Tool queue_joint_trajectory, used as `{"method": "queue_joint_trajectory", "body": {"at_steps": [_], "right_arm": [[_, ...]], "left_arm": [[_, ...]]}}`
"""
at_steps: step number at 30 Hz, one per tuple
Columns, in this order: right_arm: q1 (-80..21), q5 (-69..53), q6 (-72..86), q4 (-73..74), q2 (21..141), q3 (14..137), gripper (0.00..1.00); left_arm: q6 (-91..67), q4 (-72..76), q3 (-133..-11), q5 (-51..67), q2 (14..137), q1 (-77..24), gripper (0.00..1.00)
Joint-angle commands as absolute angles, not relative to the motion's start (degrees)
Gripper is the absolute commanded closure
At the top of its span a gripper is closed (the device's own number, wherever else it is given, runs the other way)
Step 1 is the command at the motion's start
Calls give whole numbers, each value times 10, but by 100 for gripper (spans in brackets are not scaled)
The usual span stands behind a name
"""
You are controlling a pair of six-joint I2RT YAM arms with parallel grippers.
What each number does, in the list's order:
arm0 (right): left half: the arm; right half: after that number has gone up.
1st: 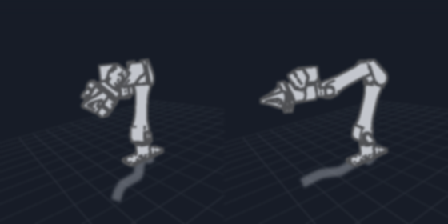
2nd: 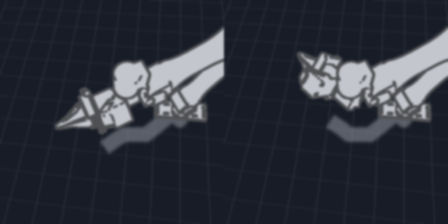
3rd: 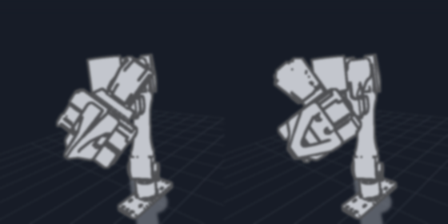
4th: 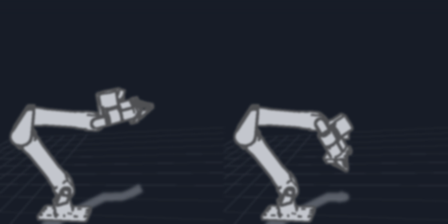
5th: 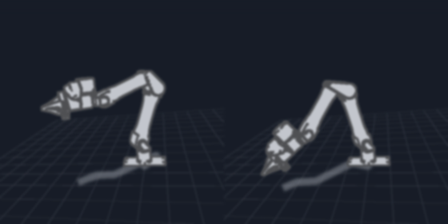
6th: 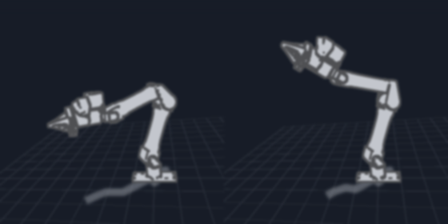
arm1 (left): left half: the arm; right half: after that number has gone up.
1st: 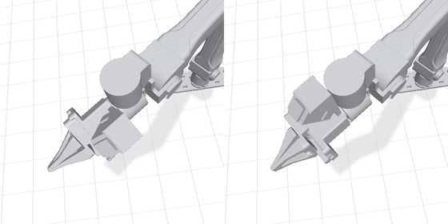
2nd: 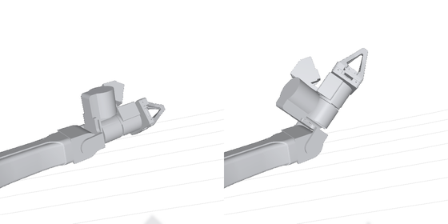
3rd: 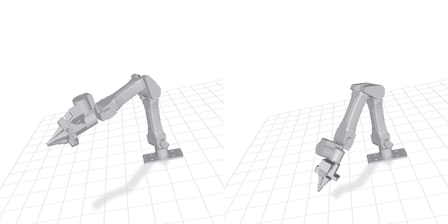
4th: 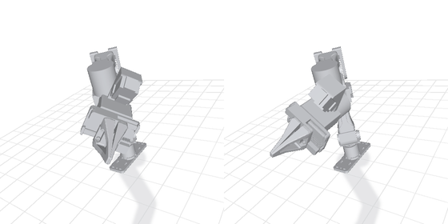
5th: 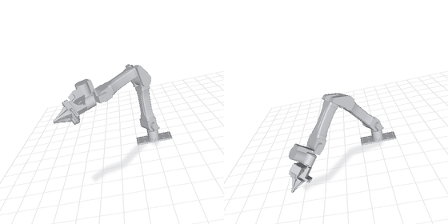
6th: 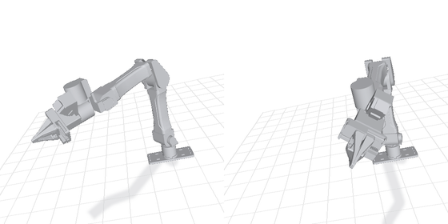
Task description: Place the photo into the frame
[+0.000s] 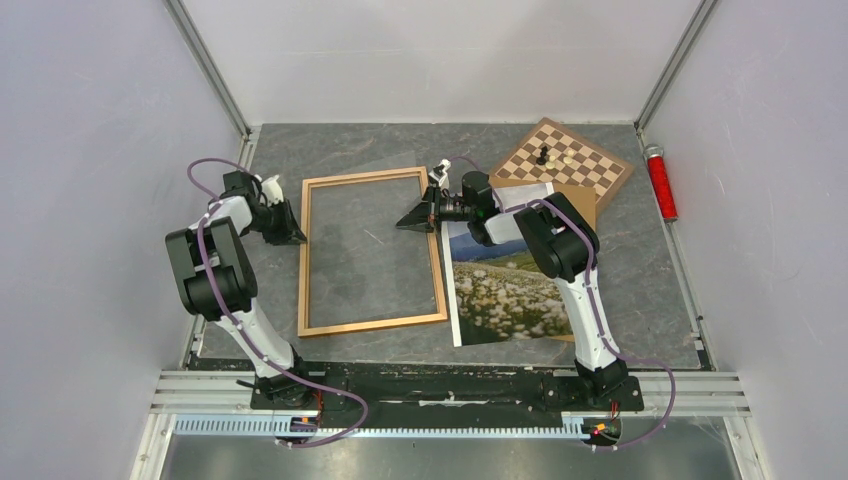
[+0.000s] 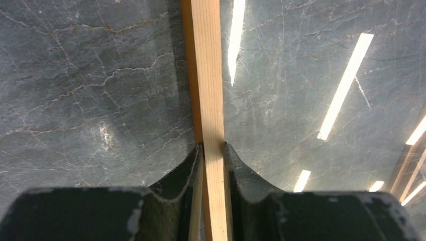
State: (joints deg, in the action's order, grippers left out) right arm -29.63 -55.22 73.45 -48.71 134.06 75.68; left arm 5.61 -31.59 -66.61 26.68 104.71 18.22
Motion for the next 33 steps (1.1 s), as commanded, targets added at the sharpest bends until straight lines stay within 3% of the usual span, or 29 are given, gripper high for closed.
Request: {"method": "queue_joint_trajectory", "body": {"at_steps": [1, 33], "right_arm": [[-301, -560, 726, -501, 1338, 773, 100], [-303, -557, 668, -419, 1350, 804, 100]], "left_arm": [[57, -316, -687, 308, 1050, 183, 78], [80, -337, -701, 338, 1060, 184, 80]]}}
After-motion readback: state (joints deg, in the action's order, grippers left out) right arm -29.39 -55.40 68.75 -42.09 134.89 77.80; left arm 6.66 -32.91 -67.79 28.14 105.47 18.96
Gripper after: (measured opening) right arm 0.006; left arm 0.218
